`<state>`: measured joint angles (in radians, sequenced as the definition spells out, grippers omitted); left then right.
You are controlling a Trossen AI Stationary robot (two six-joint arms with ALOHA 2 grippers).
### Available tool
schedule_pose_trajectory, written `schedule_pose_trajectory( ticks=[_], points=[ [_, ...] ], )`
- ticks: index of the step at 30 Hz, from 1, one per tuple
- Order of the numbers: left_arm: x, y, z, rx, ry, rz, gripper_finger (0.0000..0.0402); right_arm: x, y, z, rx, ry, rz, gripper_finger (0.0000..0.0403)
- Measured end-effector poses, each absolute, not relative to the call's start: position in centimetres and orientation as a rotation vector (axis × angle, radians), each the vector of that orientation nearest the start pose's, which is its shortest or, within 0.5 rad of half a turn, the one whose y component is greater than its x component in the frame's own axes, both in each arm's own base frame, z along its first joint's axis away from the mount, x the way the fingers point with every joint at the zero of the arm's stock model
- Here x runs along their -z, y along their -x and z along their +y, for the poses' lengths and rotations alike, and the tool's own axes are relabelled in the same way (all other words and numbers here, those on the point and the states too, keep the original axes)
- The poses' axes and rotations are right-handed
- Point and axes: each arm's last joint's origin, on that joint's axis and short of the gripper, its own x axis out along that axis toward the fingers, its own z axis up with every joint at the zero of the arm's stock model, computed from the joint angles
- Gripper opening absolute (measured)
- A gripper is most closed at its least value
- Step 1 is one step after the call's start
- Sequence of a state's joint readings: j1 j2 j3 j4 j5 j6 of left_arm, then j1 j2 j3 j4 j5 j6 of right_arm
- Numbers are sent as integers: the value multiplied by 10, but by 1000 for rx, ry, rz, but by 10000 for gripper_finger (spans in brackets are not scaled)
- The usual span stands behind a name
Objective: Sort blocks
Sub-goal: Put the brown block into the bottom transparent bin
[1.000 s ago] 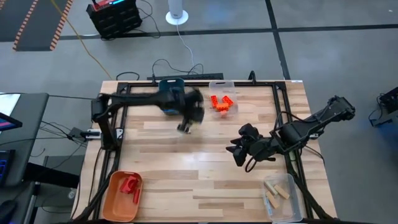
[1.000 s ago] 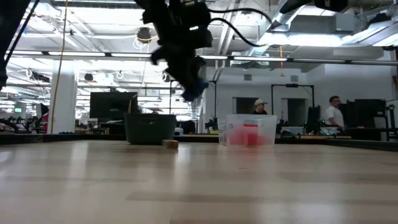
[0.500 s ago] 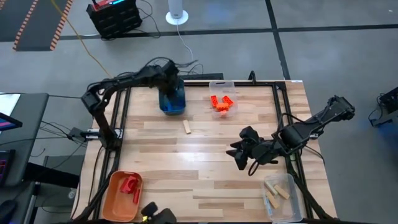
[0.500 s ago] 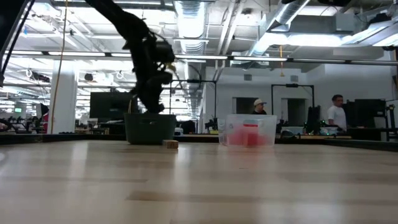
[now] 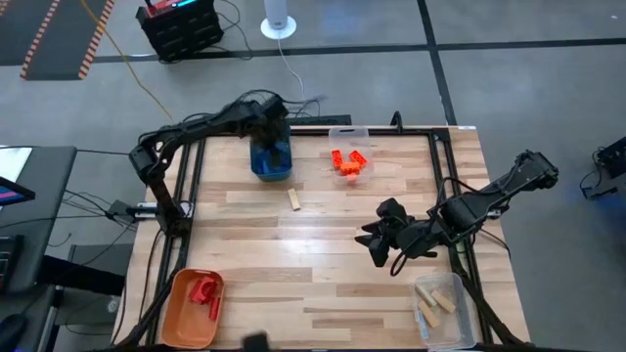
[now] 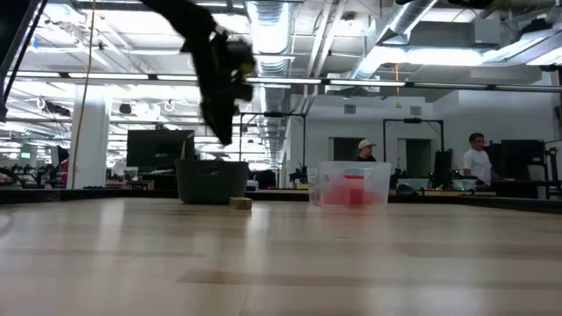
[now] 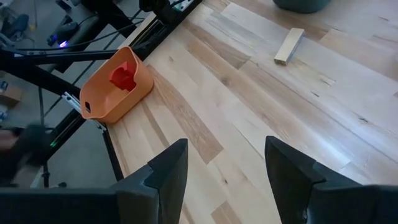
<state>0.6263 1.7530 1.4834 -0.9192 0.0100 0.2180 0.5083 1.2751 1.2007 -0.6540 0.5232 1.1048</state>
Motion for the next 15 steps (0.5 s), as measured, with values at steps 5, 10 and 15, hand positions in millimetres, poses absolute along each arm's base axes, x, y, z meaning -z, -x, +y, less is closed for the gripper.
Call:
schedule_pose_trajectory(
  ticks=[5, 10, 15],
  points=[
    [-276, -325, 143, 18, -271, 1221, 273, -336, -235, 114, 347, -694, 542, 205],
    [-262, -346, 73, 305, -590, 1198, 270, -336, -234, 117, 335, -690, 546, 205],
    [-248, -356, 45, 345, -753, 1134, 270, -336, -232, 121, 316, -677, 552, 205]
  ],
)
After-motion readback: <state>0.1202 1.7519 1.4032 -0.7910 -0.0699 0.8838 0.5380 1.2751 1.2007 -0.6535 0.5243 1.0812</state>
